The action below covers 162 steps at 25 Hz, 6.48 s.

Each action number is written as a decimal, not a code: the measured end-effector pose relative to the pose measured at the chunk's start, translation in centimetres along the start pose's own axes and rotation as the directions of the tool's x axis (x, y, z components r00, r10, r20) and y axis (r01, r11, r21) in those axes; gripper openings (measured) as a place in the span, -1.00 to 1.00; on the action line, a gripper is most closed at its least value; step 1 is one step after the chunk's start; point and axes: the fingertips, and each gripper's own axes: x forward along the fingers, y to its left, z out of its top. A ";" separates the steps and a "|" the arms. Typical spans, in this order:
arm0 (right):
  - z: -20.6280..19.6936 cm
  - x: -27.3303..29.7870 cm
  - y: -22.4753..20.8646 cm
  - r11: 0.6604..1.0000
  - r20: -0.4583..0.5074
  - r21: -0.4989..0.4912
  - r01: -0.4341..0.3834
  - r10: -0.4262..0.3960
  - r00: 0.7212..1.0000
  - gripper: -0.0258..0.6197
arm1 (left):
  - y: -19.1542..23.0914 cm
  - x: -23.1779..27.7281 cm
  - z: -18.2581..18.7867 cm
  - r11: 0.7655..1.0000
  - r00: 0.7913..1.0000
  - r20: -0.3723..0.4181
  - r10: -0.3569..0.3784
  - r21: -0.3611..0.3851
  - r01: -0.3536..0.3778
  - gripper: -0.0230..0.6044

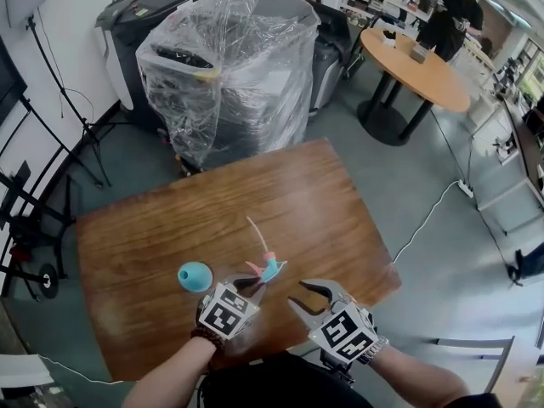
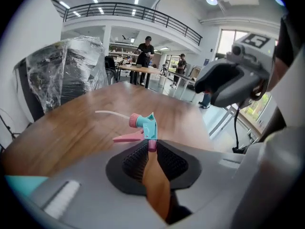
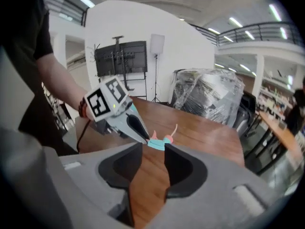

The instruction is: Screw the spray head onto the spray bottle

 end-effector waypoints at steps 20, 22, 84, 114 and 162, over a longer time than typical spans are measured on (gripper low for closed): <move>4.8 4.6 0.5 0.358 -0.025 -0.927 0.107 -0.345 0.938 -0.30 | -4.1 -9.5 5.7 0.959 0.971 0.115 -0.210 -0.171 0.228 -0.69; 5.3 4.8 0.6 0.350 -0.028 -0.931 0.106 -0.357 0.934 -0.31 | -4.4 -10.0 5.6 0.956 0.968 0.119 -0.220 -0.170 0.238 -0.68; 15.7 -0.7 6.9 0.964 -0.102 -0.142 -0.224 0.211 0.972 -0.55 | 12.1 -8.2 -8.6 0.908 0.932 0.022 0.361 0.222 -0.357 0.31; 14.2 2.8 10.6 0.888 -0.141 -0.340 -0.309 0.277 0.951 -0.55 | 7.9 -12.4 -5.3 0.685 0.813 -0.166 0.558 0.645 -0.339 0.31; 12.1 0.3 4.0 0.933 0.097 0.227 -0.279 0.263 0.960 -0.10 | 8.7 -13.9 -3.6 0.659 0.823 -0.061 0.564 0.634 -0.405 0.26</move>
